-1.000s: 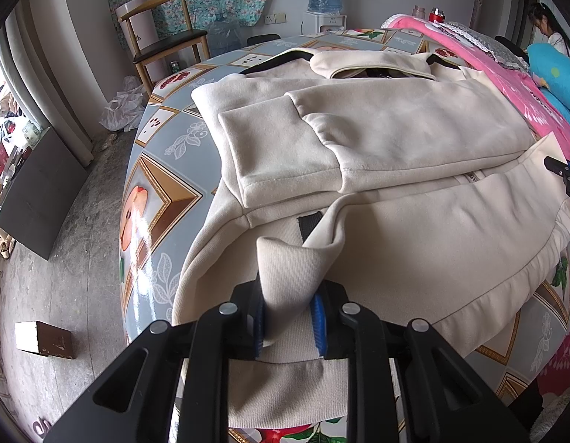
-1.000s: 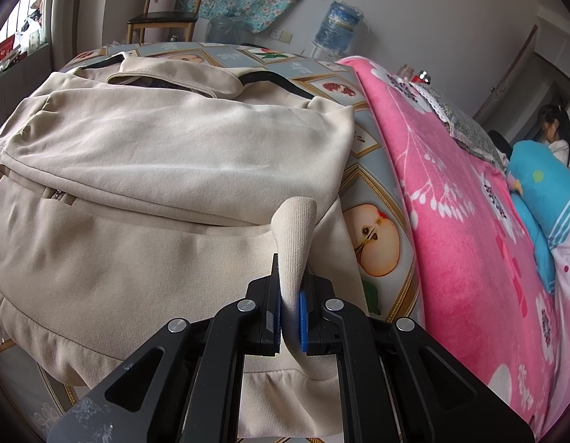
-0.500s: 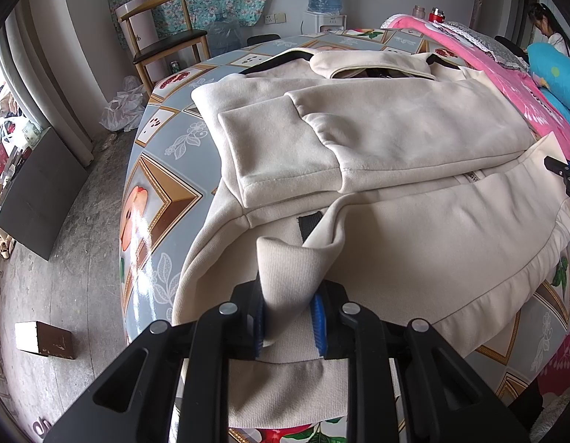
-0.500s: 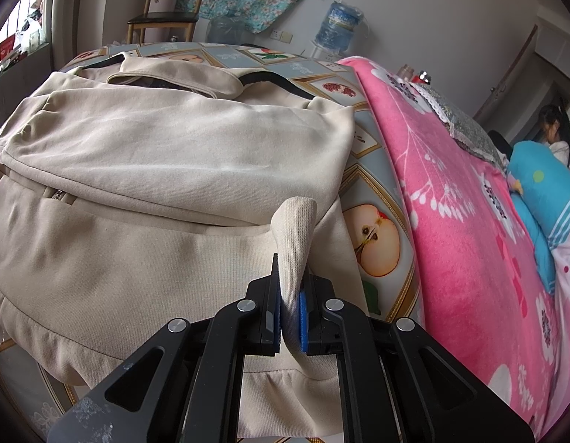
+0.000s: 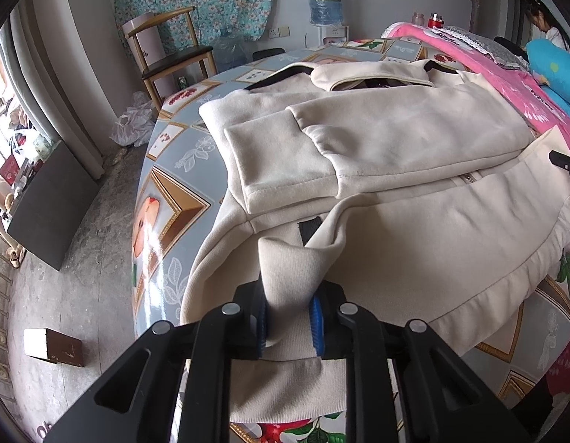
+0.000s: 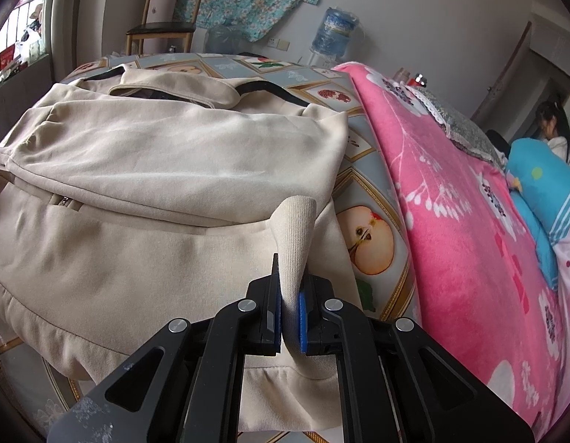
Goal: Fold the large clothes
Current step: 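Lift the held hem with both tools and fold it over the jacket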
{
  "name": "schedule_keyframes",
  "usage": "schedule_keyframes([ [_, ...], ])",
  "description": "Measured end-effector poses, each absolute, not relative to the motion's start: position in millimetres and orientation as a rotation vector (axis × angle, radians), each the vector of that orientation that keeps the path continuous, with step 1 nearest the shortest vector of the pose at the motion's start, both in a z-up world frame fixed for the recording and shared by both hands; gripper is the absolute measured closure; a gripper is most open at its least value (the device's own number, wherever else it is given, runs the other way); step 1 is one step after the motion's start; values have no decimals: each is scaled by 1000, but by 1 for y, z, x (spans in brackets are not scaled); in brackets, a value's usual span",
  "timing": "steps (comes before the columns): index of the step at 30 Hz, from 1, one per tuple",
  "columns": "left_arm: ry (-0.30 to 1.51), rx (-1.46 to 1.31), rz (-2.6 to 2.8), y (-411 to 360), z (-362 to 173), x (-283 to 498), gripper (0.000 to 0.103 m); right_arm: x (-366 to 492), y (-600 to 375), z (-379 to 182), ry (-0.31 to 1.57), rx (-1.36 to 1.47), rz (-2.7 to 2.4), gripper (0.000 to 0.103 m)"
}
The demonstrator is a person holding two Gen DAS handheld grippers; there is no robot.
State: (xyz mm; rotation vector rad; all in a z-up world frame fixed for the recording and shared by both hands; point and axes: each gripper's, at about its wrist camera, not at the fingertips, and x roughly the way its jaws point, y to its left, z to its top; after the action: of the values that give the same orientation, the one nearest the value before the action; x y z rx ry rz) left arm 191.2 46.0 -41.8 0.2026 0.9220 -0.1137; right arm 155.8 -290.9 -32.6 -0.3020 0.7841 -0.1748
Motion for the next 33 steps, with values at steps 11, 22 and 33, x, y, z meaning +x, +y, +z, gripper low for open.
schedule_keyframes([
  [11, 846, 216, -105, 47, 2, 160, 87, 123, -293, 4, 706, -227, -174, 97],
  [22, 839, 172, -106, 52, 13, 142, 87, 104, -287, 11, 692, -248, -212, 97],
  [33, 797, 169, -119, 54, 24, 135, 87, 94, -278, 27, 647, -272, -242, 97],
])
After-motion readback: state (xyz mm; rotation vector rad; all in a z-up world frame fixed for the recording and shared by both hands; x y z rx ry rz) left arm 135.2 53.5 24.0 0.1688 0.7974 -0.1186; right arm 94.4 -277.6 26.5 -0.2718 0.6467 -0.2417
